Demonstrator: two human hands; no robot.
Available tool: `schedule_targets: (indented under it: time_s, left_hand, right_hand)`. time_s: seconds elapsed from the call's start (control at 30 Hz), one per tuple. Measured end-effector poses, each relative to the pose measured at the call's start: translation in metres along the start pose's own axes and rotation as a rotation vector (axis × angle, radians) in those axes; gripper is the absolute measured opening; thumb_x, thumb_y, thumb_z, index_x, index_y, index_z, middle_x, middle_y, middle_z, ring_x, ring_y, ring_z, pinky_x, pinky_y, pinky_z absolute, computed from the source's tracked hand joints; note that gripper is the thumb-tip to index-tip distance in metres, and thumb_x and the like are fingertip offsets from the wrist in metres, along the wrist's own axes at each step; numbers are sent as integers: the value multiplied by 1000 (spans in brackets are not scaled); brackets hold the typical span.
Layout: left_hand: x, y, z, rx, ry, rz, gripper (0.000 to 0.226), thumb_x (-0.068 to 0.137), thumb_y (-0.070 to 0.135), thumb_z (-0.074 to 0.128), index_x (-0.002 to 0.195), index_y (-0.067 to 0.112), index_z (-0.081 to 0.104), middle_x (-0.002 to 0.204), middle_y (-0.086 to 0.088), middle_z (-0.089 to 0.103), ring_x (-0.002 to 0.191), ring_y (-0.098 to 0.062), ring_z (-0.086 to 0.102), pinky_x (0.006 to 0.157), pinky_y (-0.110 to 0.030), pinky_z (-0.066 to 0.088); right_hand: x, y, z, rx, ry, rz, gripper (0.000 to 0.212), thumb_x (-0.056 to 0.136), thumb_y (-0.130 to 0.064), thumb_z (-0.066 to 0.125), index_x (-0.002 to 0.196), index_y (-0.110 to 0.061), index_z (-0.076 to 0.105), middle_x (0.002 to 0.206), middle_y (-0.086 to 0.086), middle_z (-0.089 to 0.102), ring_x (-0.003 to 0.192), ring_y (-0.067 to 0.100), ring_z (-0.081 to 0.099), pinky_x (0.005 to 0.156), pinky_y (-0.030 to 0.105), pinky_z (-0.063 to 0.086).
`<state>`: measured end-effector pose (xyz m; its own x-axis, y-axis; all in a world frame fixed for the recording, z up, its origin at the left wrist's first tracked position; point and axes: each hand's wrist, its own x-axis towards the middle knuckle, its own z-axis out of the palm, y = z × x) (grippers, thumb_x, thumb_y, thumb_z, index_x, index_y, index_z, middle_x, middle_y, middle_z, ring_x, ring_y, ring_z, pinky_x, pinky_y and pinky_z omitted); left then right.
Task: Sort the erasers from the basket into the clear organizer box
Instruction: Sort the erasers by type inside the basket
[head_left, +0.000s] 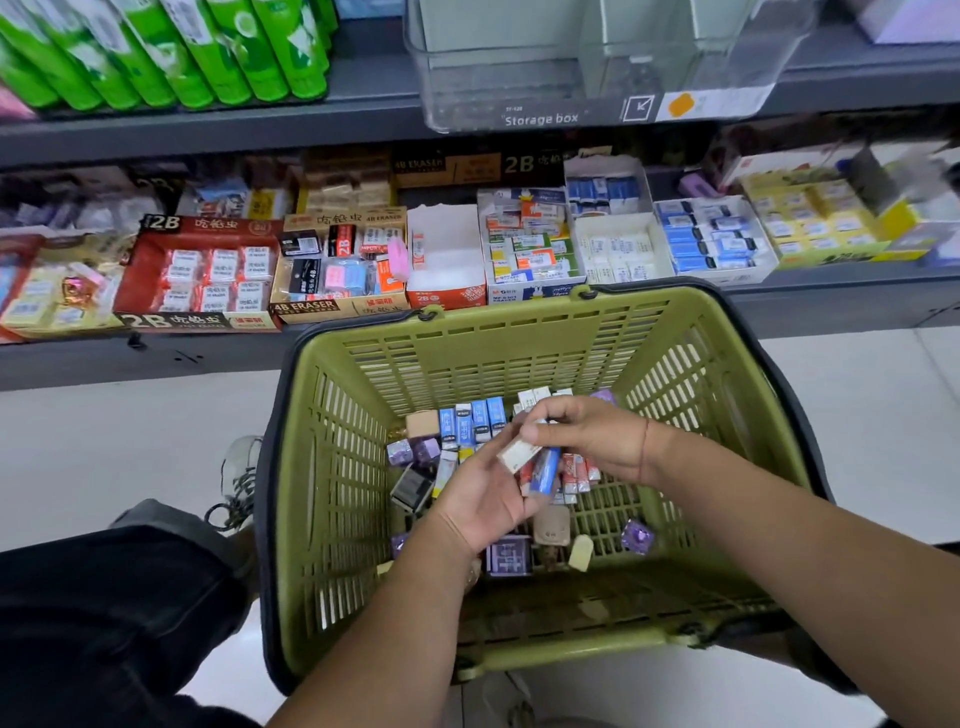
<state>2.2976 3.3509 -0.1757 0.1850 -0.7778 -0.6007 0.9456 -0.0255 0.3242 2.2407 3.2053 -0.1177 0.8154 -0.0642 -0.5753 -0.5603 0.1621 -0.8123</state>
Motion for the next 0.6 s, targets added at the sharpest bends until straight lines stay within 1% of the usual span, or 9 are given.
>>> schedule_targets:
  time_s: [0.03,0.17,0.23,0.3,0.33,0.43,0.47,0.53,0.6]
  left_hand:
    - [1,-1,-1,20,7,9,47,83,33,62,126,18,55,97,-6,64,85,-19,60,68,-29,54]
    - [6,-2,-4,19,12,20,41,87,26,60,126,15,54,91,-5,67,74,-16,66,65,-28,56]
    - [7,-1,-7,-16,8,9,39,87,21,59,125,17,56,90,-6,68,72,-18,66,62,-28,53]
    - [7,-1,-11,-22,5,6,43,86,16,60,129,19,56,95,-8,70,71,-19,67,60,-28,51]
    - [7,-2,-13,-10,4,10,43,86,15,60,129,19,58,98,-9,70,72,-19,68,60,-28,52]
    - [8,-2,-19,-4,35,31,36,83,11,62,118,20,67,98,-8,70,71,-19,67,59,-27,53]
    - [9,-2,-20,-20,55,37,34,82,10,62,114,19,70,97,-8,70,70,-19,66,58,-27,53]
    - [9,-1,-21,-42,102,41,31,80,9,63,107,19,73,96,-8,70,68,-17,66,54,-26,53]
    - [9,-1,-23,-43,183,37,29,84,9,60,109,19,71,95,-6,69,66,-15,65,52,-24,51]
  right_hand:
    - [1,0,-1,43,-10,18,18,69,-25,69,79,-11,64,98,20,56,91,29,49,83,42,35]
    - [7,-8,-20,77,-28,60,11,78,-23,65,81,-13,62,87,5,62,87,17,54,80,28,43]
    - [15,-9,-38,32,126,100,12,82,-24,67,84,-12,64,85,3,63,83,17,54,75,28,43]
    - [24,-3,-57,-10,324,160,26,83,-26,69,97,-5,64,78,6,60,72,18,50,67,30,42]
    - [28,1,-62,-13,379,186,29,84,-26,70,99,-2,64,73,6,58,65,17,47,64,29,42]
    - [45,15,-68,-123,460,238,16,83,-18,72,84,-5,63,64,5,57,54,12,46,59,24,44]
    - [51,19,-68,-169,485,238,14,83,-16,72,85,-5,63,64,5,57,53,12,47,57,22,46]
    - [61,26,-71,-240,510,234,18,85,-11,69,99,0,64,67,7,58,53,12,48,48,15,46]
    - [72,31,-74,-331,504,248,24,87,-10,66,109,2,64,72,8,60,56,11,50,47,15,44]
